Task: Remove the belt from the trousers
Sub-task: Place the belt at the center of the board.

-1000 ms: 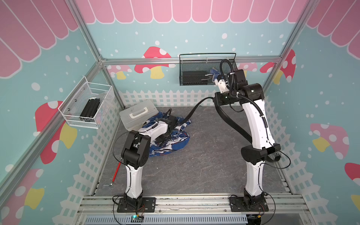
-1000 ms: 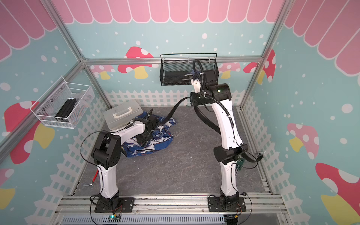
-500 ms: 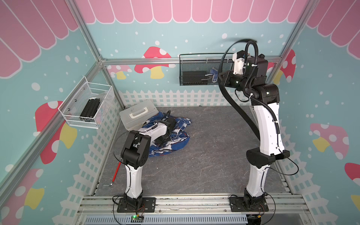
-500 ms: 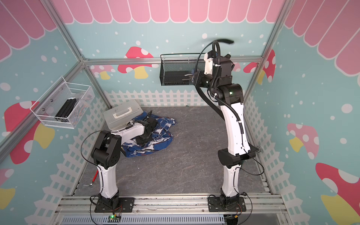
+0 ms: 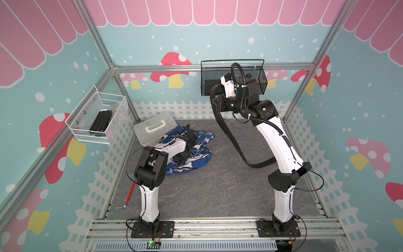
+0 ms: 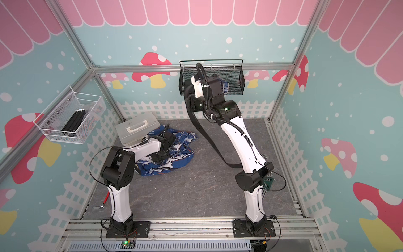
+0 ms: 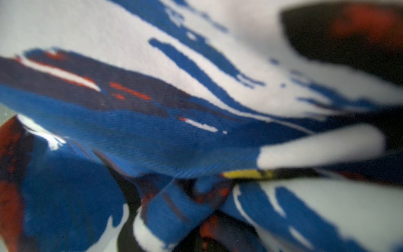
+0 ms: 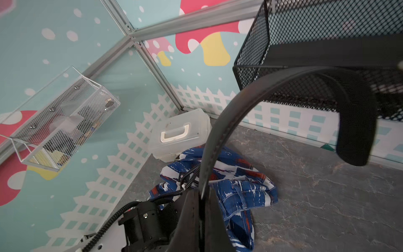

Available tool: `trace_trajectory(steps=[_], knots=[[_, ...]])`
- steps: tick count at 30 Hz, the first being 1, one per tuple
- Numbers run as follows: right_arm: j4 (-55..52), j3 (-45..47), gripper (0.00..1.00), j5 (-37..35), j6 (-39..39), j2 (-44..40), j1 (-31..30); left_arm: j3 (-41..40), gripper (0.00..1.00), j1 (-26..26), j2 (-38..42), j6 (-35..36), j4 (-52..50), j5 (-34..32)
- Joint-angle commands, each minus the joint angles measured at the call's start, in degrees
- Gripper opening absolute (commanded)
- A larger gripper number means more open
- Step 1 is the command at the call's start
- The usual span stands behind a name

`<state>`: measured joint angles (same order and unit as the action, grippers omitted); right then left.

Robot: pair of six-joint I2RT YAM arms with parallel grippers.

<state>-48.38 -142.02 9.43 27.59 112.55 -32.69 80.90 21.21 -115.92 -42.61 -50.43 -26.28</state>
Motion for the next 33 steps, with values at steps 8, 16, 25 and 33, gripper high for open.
trace_trajectory(steps=[8,16,25,33], knots=[[22.89,55.17,0.0,-9.15,0.92,-24.14,-0.22,-1.19,0.0,-1.68,-2.03,-0.01,-3.31,0.61],[28.87,69.66,0.0,-17.03,4.92,-20.72,1.12,2.36,0.0,-0.37,-2.38,6.07,-2.53,9.45],[32.96,66.87,0.0,-14.27,-0.48,-8.67,1.92,6.33,0.05,5.37,5.69,23.59,0.34,29.69],[29.86,66.26,0.64,-14.39,-0.22,-15.95,3.19,13.22,0.99,5.95,27.53,27.01,-9.21,23.0]])
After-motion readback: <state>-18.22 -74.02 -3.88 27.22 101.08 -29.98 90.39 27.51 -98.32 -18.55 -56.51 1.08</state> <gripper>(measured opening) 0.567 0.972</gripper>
